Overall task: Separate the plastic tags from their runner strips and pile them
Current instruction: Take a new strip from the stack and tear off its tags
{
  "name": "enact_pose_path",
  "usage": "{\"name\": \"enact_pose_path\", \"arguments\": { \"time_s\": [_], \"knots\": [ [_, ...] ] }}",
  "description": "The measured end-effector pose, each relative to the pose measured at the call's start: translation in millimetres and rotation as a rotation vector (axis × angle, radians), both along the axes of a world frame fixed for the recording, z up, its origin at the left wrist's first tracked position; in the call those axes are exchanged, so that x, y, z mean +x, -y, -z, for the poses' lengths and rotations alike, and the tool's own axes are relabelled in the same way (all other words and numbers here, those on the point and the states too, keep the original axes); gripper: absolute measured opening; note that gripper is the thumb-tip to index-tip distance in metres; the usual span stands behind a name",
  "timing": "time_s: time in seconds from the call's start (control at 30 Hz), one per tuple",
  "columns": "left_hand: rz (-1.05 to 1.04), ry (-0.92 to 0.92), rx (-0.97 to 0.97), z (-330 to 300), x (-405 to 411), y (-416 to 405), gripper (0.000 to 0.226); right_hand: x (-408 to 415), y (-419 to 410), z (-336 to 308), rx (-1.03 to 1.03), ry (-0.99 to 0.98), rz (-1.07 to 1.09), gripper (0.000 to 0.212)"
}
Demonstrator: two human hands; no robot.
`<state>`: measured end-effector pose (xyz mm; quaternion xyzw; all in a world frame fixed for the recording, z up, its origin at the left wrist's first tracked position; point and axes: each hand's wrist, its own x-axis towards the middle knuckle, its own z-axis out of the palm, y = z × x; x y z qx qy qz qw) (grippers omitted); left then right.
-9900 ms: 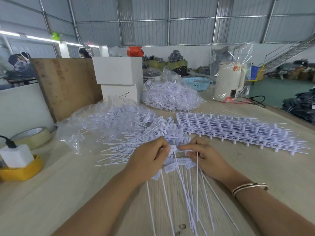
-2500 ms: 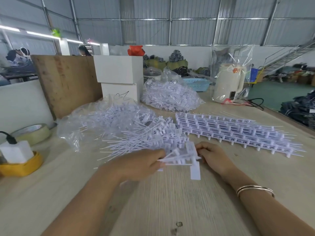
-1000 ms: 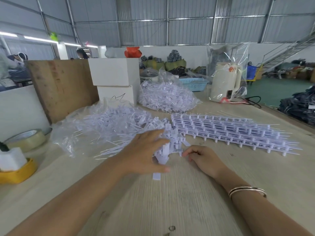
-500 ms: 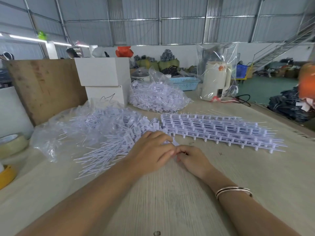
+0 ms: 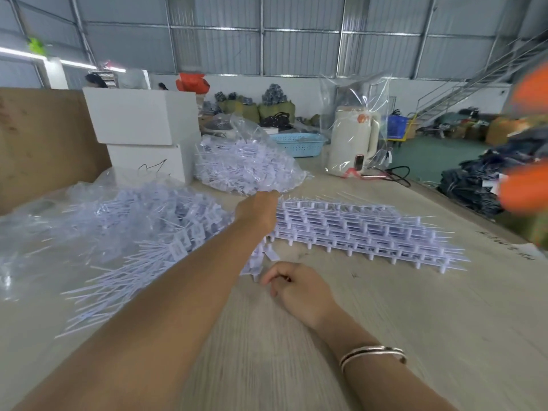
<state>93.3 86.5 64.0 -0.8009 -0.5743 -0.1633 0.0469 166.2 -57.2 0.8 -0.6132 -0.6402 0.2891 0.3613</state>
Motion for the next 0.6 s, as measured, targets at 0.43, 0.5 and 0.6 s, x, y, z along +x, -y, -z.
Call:
{"name": "enact_pose_path", "arguments": {
  "time_s": [0.43, 0.5, 0.6],
  "knots": [
    [0.101, 0.996, 0.181, -23.3, -39.2, 35.8, 0.032, -1.2, 1.5, -4.1, 0.043, -0.126, 0.069, 0.041],
    [0.083, 1.314, 0.067, -29.0, -49.0, 49.8, 0.037, 0.5, 3.1, -8.4, 0.043, -0.198, 0.086, 0.040],
    [0.160, 1.553, 0.039, -31.7, -67.6, 68.4, 0.034, 4.9, 3.5, -16.7, 0.010, -0.549, 0.150, 0.033]
  ]
}}
